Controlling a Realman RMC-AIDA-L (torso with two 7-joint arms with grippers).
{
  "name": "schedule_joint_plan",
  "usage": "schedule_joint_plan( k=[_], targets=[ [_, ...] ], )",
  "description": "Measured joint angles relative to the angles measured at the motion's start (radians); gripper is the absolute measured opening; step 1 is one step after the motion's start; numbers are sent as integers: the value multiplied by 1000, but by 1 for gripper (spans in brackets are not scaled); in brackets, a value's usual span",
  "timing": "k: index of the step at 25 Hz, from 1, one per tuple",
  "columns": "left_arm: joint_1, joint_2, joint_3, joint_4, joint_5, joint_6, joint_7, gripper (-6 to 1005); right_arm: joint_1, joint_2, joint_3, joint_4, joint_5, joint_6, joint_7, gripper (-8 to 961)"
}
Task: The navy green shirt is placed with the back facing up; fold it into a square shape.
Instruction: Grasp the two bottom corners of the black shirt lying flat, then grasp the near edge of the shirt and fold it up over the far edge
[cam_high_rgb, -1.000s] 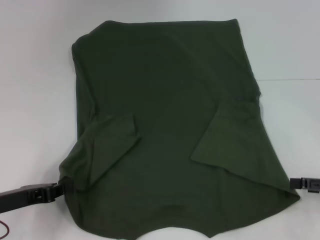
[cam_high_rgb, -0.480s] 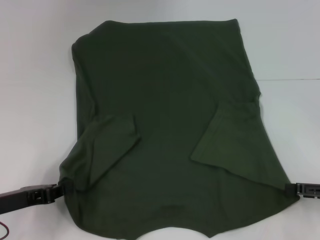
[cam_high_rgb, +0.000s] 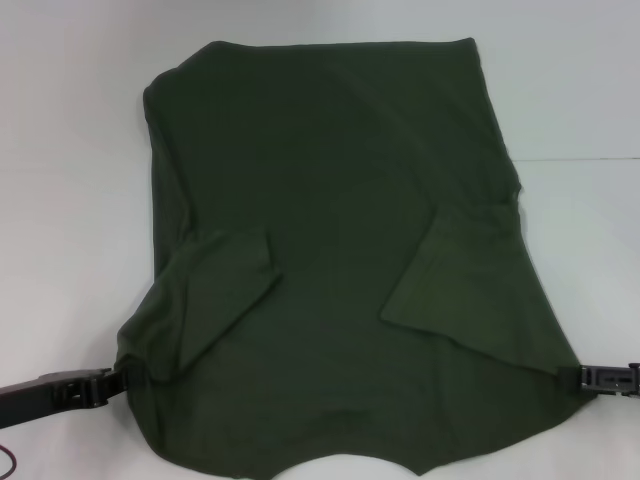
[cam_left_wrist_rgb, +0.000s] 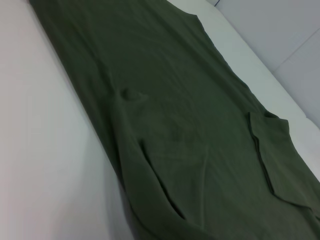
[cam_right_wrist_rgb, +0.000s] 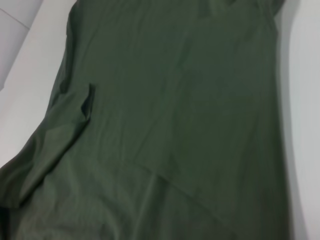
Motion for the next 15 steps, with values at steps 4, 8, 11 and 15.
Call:
schedule_joint_plan(
  k=[4, 8, 11, 15],
  targets=[
    [-2, 0, -1, 0, 0, -2, 1, 21, 14, 7, 0, 0, 0, -5, 0, 889],
    [-3, 0, -1, -1, 0, -8, 1, 23, 18, 8, 0, 0, 0, -6, 2, 878],
    [-3, 0, 0, -2, 0, -11, 1, 22, 12, 2, 2, 0, 0, -6, 8, 870],
    [-4, 0, -1, -4, 0, -15, 1, 22, 4, -2, 11, 0, -16, -6, 11, 859]
  ],
)
